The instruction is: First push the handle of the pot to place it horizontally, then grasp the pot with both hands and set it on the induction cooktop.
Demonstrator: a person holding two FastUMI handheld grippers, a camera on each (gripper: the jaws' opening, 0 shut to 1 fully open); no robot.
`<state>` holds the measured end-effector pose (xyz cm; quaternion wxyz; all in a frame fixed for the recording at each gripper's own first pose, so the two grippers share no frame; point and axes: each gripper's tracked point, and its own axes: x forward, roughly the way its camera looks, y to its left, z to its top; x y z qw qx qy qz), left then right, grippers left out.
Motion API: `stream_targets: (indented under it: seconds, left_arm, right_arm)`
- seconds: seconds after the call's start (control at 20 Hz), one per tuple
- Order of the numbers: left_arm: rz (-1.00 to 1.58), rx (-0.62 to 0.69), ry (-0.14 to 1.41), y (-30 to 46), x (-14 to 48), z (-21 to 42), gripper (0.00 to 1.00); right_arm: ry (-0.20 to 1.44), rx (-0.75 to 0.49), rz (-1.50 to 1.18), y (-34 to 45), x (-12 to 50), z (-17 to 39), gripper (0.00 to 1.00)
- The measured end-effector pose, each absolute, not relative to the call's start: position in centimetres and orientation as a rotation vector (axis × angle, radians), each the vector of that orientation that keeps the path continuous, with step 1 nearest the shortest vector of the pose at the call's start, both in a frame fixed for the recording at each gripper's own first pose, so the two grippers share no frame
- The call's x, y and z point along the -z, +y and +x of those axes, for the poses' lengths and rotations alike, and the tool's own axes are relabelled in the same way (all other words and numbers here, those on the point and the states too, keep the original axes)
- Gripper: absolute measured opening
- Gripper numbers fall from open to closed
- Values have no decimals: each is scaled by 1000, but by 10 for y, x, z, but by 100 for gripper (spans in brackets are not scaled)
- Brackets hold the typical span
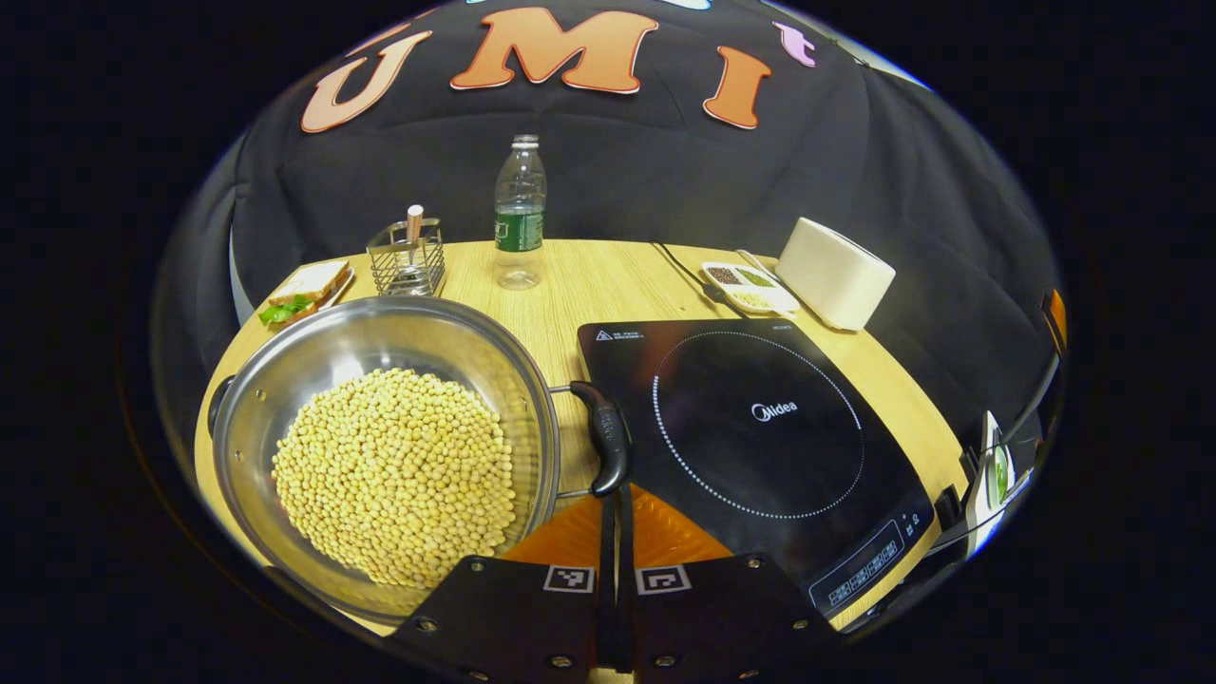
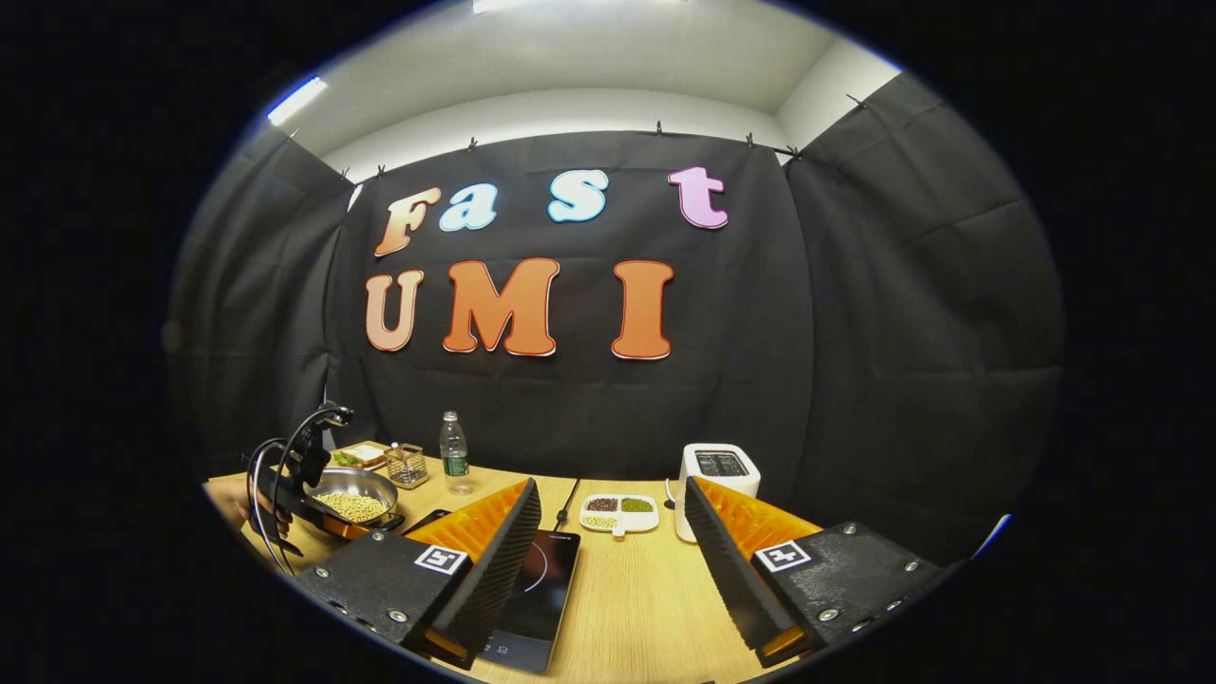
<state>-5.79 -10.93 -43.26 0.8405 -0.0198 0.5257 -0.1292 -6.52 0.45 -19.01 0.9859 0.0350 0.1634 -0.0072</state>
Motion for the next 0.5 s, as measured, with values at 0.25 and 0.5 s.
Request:
stream_targets:
  seconds: [0.25,0.5]
  left_arm:
    - [-64,285,1091,-109,432,-55,1]
    - [-37,317,1070,-103,420,-57,2]
  right_arm:
    - [349,0,49,13,191,-63,94]
    - [345,37,49,-7,173,-68,95]
